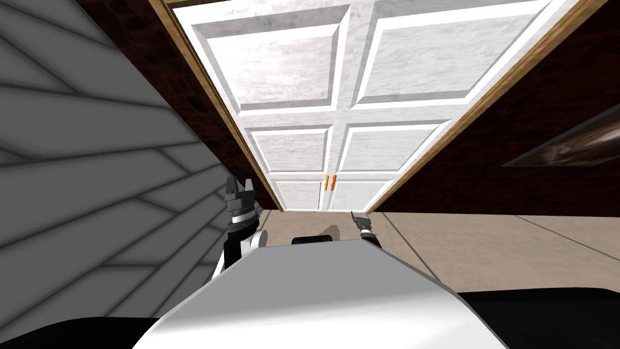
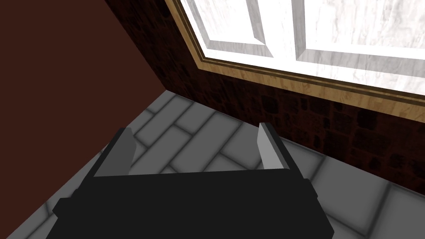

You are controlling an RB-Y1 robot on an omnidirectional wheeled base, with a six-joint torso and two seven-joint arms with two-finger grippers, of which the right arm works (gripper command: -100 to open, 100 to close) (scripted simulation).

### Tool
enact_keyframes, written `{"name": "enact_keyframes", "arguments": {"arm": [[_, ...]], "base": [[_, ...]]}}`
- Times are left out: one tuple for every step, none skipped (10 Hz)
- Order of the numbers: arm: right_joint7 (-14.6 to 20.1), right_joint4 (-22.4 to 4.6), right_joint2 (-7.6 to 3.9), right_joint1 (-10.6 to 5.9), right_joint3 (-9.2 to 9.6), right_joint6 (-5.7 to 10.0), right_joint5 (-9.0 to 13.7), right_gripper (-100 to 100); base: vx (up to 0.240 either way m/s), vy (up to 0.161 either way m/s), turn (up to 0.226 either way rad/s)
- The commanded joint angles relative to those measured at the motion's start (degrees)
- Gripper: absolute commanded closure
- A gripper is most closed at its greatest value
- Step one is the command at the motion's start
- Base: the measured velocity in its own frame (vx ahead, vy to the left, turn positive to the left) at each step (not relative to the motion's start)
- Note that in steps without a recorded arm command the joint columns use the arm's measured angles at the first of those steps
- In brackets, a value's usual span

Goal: Pull the door open

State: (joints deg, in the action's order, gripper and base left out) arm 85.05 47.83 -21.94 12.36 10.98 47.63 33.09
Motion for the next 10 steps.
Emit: {"name": "enact_keyframes", "arguments": {"arm": [[0.3, -1.7, -1.4, 1.33, -1.4, -0.13, 0.8, -100], [0.3, -1.7, -1.4, 1.33, -1.4, -0.13, 0.8, -100], [0.3, -2.7, -2.14, 2.37, -2.35, -0.09, 1.4, -100], [0.4, -3.7, -2.8, 3.23, -3.24, -0.05, 1.9, -100], [0.4, -3.7, -2.8, 3.23, -3.24, -0.05, 1.9, -100], [0.4, -4.6, -3.39, 3.93, -4.12, -0.01, 2.4, -100], [0.4, -5.6, -3.89, 4.23, -5.11, 0.03, 3.0, -100], [0.4, -5.8, -3.8, 3.74, -5.32, 0.05, 3.1, -100], [0.4, -5.8, -3.69, 3.44, -5.31, 0.05, 3.1, -100], [0.4, -5.6, -3.44, 2.83, -5.23, 0.06, 3.1, -100]], "base": [[-0.159, -0.028, -0.082], [-0.097, -0.014, -0.036], [-0.096, -0.009, -0.046], [-0.116, -0.027, -0.069], [-0.073, -0.022, -0.024], [-0.036, -0.015, -0.004], [0.023, -0.028, 0.039], [0.118, -0.032, 0.146], [0.159, -0.035, 0.092], [0.157, -0.014, 0.089]]}}
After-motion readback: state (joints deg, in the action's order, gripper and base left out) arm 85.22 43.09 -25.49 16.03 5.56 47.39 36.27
